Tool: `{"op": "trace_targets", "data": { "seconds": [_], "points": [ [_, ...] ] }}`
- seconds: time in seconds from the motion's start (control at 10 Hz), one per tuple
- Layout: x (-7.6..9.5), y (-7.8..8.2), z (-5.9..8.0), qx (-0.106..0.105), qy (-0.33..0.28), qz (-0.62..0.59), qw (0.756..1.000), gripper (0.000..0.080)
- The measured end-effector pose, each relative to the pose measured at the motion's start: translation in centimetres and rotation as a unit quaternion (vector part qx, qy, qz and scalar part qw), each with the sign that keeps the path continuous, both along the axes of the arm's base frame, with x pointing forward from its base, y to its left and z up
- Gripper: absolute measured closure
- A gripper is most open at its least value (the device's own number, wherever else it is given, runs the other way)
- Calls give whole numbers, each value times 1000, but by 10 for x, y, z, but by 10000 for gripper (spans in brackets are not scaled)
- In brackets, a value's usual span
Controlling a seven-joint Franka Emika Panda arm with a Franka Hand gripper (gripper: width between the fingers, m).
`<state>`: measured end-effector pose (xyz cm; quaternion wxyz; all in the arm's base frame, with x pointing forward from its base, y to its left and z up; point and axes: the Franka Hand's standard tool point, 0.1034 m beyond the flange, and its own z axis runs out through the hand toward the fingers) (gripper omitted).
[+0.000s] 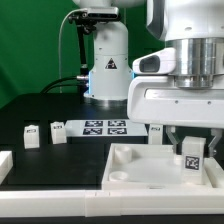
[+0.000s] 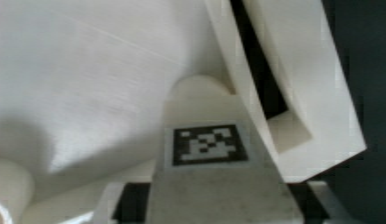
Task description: Assemble one leg
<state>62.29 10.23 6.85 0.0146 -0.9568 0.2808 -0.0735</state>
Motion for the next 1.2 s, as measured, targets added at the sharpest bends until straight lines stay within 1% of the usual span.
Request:
{"op": "trace_targets", "data": {
  "seconds": [0.4, 0.6, 0.7, 0.8, 0.9, 1.0, 1.2],
  "points": [
    [-6, -25, 0, -11, 0, -146, 989, 489],
    [-7, -27, 0, -14, 0, -137, 990, 486],
    [-7, -27, 0, -14, 0, -137, 990, 305],
    [-7, -27, 0, -14, 0, -137, 990, 201],
    [-7, -27, 0, -14, 0, -137, 990, 201],
    [-7, -27, -1, -14, 1, -137, 990, 160],
    [-7, -27, -1, -14, 1, -137, 990, 152]
  ]
}}
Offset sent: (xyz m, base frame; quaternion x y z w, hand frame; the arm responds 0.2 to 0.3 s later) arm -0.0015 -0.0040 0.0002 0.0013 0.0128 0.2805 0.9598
